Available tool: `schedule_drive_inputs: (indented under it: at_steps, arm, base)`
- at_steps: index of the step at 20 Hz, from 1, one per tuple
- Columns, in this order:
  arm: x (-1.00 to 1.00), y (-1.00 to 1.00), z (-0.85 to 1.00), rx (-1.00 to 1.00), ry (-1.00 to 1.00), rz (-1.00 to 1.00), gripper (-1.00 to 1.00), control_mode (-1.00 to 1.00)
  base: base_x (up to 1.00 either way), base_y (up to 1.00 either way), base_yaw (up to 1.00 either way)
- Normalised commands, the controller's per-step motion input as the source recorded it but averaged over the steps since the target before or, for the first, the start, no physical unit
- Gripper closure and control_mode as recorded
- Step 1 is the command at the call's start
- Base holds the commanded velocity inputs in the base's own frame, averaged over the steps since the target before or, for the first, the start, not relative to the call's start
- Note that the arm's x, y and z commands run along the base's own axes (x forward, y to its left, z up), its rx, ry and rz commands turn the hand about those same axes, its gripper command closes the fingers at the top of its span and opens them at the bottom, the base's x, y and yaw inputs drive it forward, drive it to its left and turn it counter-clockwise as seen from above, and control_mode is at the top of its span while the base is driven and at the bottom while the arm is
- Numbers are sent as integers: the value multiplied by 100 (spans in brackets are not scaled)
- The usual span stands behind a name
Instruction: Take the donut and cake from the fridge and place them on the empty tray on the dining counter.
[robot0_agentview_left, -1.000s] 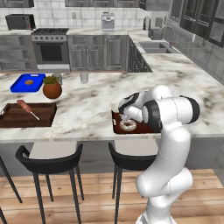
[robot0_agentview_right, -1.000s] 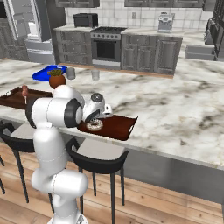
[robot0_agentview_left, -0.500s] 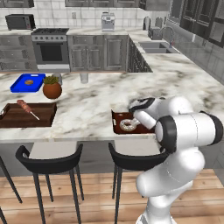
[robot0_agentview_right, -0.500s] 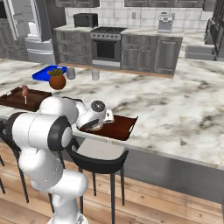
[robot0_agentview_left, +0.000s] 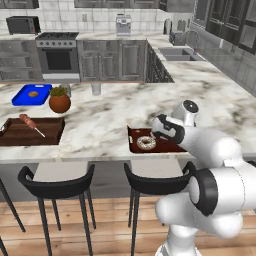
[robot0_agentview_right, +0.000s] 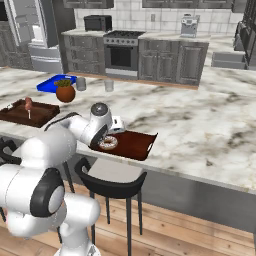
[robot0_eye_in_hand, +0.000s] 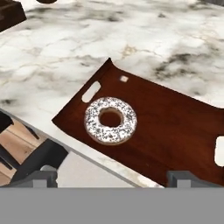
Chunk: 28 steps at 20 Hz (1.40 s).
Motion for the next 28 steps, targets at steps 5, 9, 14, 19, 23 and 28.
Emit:
schedule_drive_inputs:
  at_steps: [5,9,14,19,23,28]
  arm:
    - [-46,0,70,0,4,0,-100,-100]
    - [-83,-2,17,2,8,0,-100,-100]
    - [-100,-16,0,8,-15,-5,-100,-100]
    - [-100,-3,-3,2,-26,-5,-100,-100]
    - [-93,0,-9,0,-17,-7,-100,-100]
    - [-58,6,0,-5,1,0,-100,-100]
  base:
    - [0,0,0]
    - [0,0,0]
    - [0,0,0]
    - [0,0,0]
    - [0,0,0]
    - [0,0,0]
